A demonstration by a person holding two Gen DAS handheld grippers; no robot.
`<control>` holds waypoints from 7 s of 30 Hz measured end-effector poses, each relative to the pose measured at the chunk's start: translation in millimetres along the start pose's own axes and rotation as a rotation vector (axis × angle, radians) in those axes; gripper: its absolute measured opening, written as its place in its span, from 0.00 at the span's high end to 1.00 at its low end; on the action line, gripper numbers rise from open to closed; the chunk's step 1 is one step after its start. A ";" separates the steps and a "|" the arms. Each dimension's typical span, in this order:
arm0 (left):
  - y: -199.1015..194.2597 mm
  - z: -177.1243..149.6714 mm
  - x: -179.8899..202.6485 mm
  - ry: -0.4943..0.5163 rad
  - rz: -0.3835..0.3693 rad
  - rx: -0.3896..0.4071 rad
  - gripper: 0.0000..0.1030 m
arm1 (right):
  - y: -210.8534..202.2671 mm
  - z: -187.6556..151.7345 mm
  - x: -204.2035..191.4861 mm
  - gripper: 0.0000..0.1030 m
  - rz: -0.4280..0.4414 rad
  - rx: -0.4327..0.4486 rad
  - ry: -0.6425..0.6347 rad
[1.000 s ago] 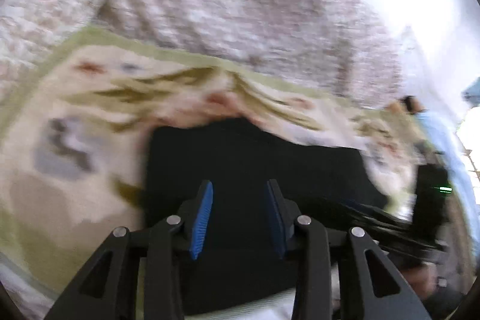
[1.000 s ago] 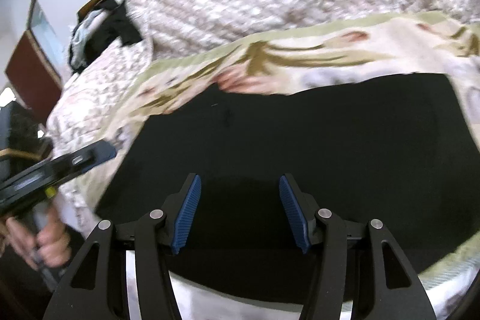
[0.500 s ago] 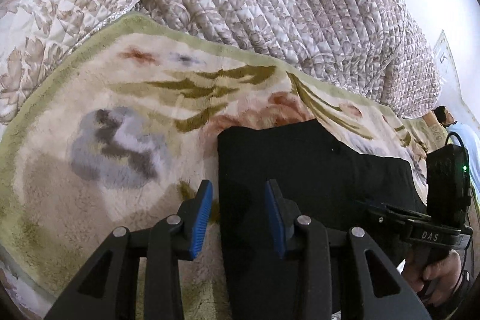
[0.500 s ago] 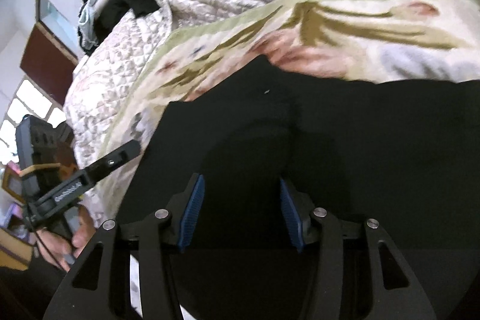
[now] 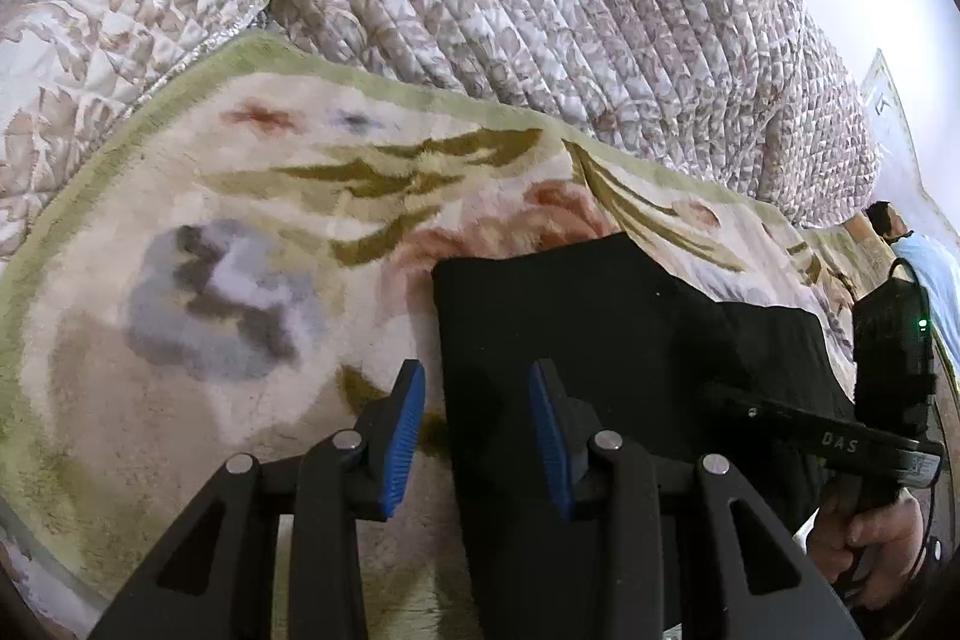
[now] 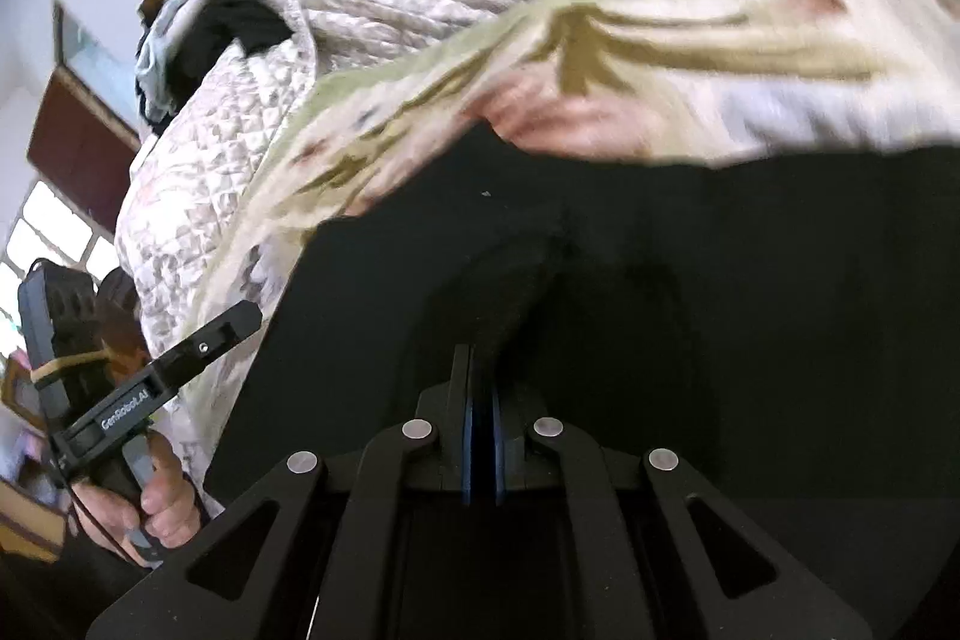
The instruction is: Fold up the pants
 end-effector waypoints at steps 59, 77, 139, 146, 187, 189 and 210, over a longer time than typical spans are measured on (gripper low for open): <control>-13.2 -54.8 52.7 0.177 0.071 -0.067 0.63 | -49.7 -79.8 -38.8 0.91 -0.230 0.106 -0.341; -19.2 -75.7 55.5 0.205 0.081 -0.023 0.58 | -81.4 -66.0 21.9 0.79 -0.318 0.201 -0.078; -77.0 -37.3 -18.3 -0.082 0.145 0.150 0.55 | -53.0 5.7 -83.5 0.81 0.009 0.203 -0.037; -84.3 -42.2 -36.8 -0.122 0.162 0.152 0.55 | -5.0 -24.1 -104.7 0.81 -0.038 0.101 -0.132; -51.2 -19.6 14.3 -0.014 0.067 0.032 0.49 | -85.1 -41.9 -33.4 0.49 0.037 0.293 0.035; -36.4 -14.9 23.5 0.008 0.014 0.000 0.47 | -85.9 -39.7 -18.9 0.49 0.013 0.290 0.060; -8.0 -40.6 30.7 -0.056 -0.060 -0.079 0.46 | -77.8 -43.9 5.1 0.49 0.032 0.256 0.112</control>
Point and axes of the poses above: each gripper's, at about its wrist camera, not at the fingertips, and y roughly the way its jaws point, x to its right, z to its top, the point moved 3 cm from there along y, roughly the way its jaws point, and after that the axes turned 8 degrees about -z, right-handed, at the moved point
